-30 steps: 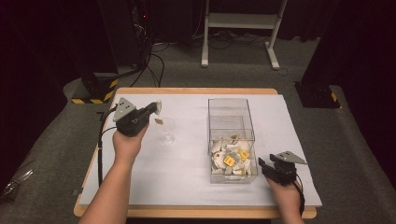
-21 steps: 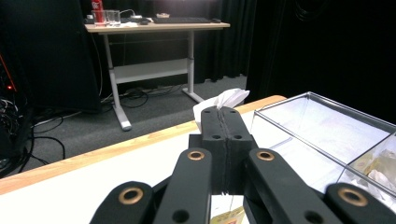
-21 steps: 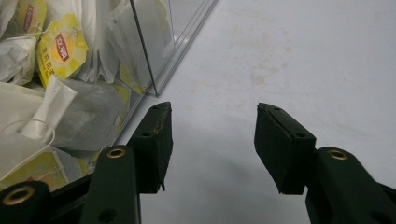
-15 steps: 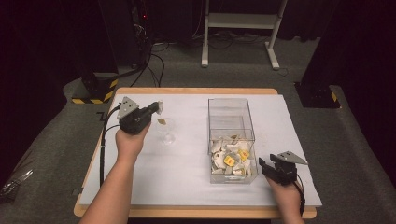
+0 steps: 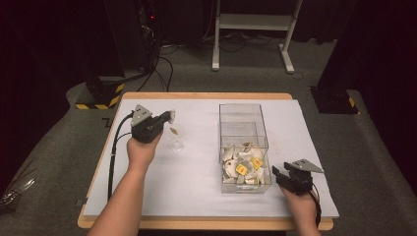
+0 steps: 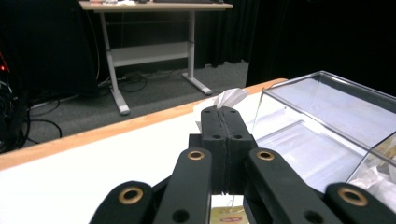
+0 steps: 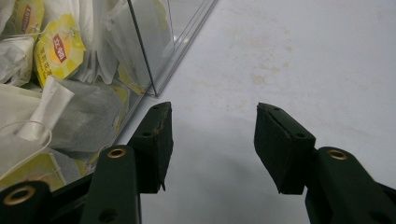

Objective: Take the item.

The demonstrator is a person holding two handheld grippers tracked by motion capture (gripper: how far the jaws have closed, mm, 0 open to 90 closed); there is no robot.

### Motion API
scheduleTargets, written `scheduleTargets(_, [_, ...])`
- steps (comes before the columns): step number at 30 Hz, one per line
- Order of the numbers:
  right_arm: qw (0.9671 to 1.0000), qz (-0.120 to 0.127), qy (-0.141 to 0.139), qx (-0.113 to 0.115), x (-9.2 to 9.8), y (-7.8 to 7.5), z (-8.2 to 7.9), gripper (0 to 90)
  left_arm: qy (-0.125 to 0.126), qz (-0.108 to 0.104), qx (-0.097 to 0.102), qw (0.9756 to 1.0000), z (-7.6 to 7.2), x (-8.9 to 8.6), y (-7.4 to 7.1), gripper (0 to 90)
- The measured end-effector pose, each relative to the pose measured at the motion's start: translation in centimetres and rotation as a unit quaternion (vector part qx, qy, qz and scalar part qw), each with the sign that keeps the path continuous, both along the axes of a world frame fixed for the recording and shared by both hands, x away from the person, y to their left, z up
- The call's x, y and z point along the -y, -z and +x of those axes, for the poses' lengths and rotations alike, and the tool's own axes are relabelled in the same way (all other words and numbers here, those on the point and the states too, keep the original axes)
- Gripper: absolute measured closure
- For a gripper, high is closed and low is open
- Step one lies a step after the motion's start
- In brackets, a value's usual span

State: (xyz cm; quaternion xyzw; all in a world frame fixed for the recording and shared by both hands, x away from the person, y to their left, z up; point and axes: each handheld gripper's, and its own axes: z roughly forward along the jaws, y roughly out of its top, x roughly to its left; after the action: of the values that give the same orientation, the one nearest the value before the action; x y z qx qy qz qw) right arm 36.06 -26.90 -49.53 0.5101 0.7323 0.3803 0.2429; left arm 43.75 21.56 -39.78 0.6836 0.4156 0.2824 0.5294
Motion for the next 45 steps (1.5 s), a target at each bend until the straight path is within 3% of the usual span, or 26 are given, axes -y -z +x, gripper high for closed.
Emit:
scheduleTargets(2, [1.0,0.0,0.0,0.0,-0.1,0.0,0.0,47.5,0.002,0.013,-0.007,0.9999,0.0,0.3,0.5,90.0])
scheduleTargets(6, [1.0,-0.003,-0.002,0.002,-0.1,0.0,-0.1,47.4,0.003,0.015,-0.014,0.9998,-0.1,0.5,1.2,90.0])
scheduleTargets(9, [1.0,-0.003,-0.001,0.002,-0.1,0.0,-0.1,47.4,0.003,0.03,-0.024,0.9993,-0.2,0.7,1.8,90.0])
scheduleTargets(14, [1.0,-0.003,-0.002,0.002,-0.1,0.0,-0.1,47.4,0.0,0.026,-0.035,0.9991,-0.1,0.4,2.6,89.9])
scheduleTargets(19, [1.0,-0.003,-0.002,0.001,-0.1,0.0,-0.1,47.4,0.002,0.041,-0.045,0.9982,-0.2,0.6,3.5,89.8])
scheduleTargets(22, [1.0,-0.002,0.0,-0.001,-0.2,0.0,-0.1,47.5,0.0,0.035,-0.049,0.9981,-0.1,0.6,3.9,89.8])
scheduleTargets(32, [1.0,-0.004,-0.002,0.0,-0.2,0.0,-0.1,47.4,0.002,0.043,-0.055,0.9975,0.0,1.0,4.0,89.2])
scheduleTargets(38, [1.0,-0.003,-0.001,-0.001,-0.2,0.0,-0.1,47.4,0.001,0.035,-0.048,0.9983,-0.2,1.0,3.6,64.9])
scheduleTargets(45, [1.0,-0.004,-0.002,-0.001,-0.2,0.0,-0.1,47.4,-0.007,0.045,-0.034,0.9984,-0.8,1.0,2.9,55.1])
